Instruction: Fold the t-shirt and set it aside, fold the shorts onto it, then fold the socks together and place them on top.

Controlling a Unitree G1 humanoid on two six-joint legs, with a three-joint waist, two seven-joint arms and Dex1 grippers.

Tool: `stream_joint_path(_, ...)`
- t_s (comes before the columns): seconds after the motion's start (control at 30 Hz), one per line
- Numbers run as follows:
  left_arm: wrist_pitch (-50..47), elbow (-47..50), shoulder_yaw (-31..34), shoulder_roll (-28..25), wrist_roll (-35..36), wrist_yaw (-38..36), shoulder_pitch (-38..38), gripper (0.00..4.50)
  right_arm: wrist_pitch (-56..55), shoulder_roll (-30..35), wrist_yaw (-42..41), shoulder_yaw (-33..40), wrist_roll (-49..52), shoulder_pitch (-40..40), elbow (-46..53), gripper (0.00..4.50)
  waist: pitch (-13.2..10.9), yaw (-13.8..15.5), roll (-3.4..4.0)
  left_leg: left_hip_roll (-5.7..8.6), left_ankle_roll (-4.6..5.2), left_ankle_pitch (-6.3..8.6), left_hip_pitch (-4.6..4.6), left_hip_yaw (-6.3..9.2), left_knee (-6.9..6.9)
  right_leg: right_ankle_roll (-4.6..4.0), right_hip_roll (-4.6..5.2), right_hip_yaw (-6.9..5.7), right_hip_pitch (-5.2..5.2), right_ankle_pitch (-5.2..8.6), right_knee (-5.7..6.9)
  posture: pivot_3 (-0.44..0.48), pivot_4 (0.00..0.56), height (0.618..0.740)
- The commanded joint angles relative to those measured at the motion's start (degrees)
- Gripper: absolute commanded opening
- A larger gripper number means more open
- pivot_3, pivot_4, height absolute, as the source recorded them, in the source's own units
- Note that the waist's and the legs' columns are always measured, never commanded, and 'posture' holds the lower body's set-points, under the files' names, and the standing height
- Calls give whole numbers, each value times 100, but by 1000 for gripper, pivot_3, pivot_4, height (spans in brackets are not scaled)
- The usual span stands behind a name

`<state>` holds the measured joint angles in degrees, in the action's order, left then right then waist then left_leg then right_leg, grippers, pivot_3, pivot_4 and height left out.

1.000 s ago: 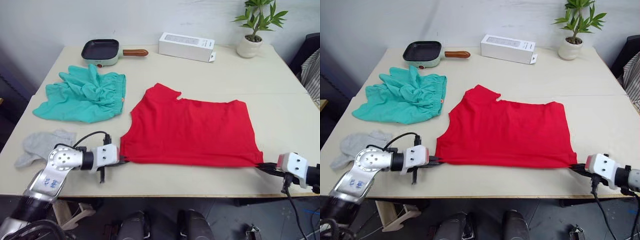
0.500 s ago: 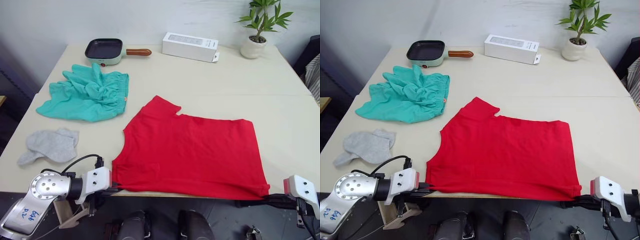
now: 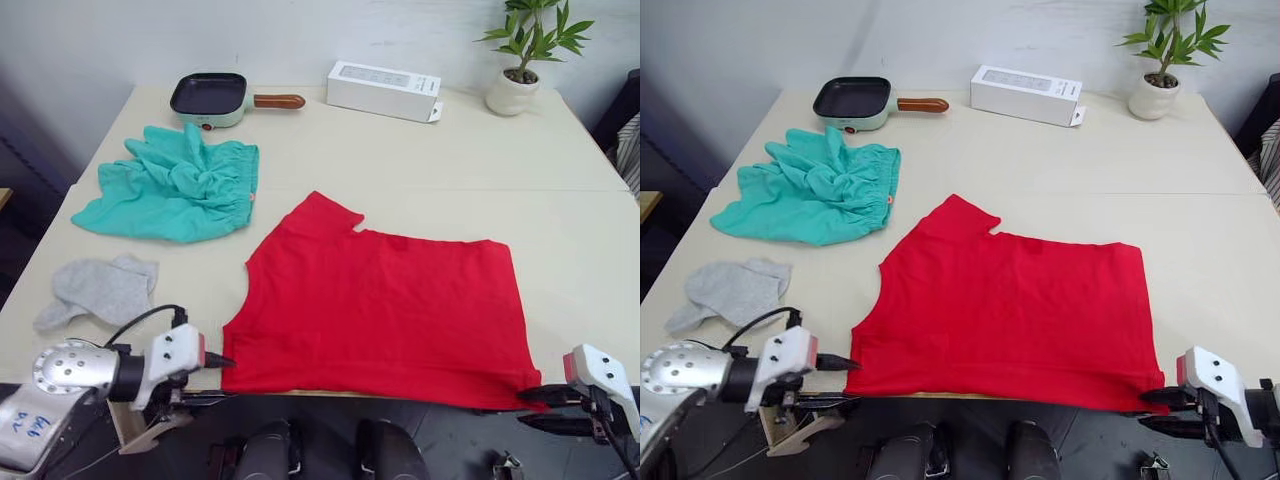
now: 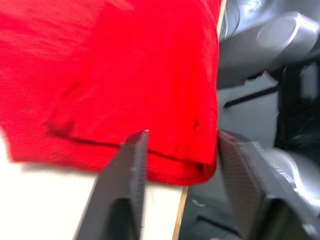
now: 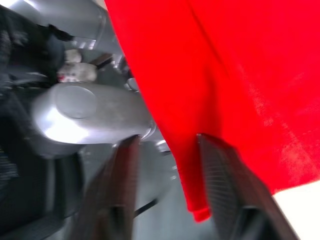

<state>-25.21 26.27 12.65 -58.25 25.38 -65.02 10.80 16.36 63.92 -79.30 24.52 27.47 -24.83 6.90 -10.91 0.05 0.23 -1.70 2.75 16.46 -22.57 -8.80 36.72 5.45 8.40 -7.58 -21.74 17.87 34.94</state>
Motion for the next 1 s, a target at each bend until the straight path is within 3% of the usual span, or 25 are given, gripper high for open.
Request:
stream_joint_path(0.03,-513,-249,370,-256,557,-197,-583,3721,667,375,-129,313,365,512,-50,3267,-7,-10,10,0,1,0,-7,0,10,0,0,0,-2,0,0,0,150,740)
stream_joint_path(0.13,-860,-876,188,-191,769,-107,-1663,4500,916,702,-146,-52,282,1583,-820,4329,-18,-25,26,0,4,0,-14,0,29,0,2,3,-7,-7,1,0,150,740)
stream_joint_path(0.17,-972,-1127,20,-89,748,-14,-2082,4500,870,676,-84,-258,187,2066,-1145,4478,-17,-24,25,1,6,-3,-29,0,30,0,2,4,-22,-10,2,0,150,740)
stream_joint_path(0.3,-1098,-2590,-852,591,226,271,-3889,4500,482,184,169,-1331,-538,4407,-2698,4478,-18,-24,11,7,-29,-47,-72,-11,41,11,-2,2,-70,-32,35,0,150,740)
stream_joint_path(0.37,-953,-3600,-1248,1075,-188,466,-4766,4500,206,-207,299,-1764,-968,5486,-3658,4478,-28,-21,-5,12,-1,-67,-71,-31,52,15,-15,-1,-85,-35,74,0,150,740)
stream_joint_path(0.53,-106,-6043,-1795,2148,-1123,977,-6298,4500,-823,-972,681,-2439,-1927,7317,-5972,4478,-51,-31,-39,9,7,-97,-76,-66,60,28,-74,-6,-99,-41,97,0,150,740)
stream_joint_path(0.7,621,-7874,-1922,2838,-1730,1441,-7199,4500,-1381,-1397,1309,-2621,-2482,8339,-7427,4478,-59,-93,-53,7,16,-95,-79,-81,61,47,-72,7,-100,-51,100,0,150,740)
stream_joint_path(1.0,898,-9313,-1758,3164,-2149,1664,-7816,4500,-1506,-1616,1086,-2701,-3023,8721,-8130,4478,-63,-209,-59,5,17,-94,-77,-88,62,52,-72,13,-103,-54,104,0,150,740)
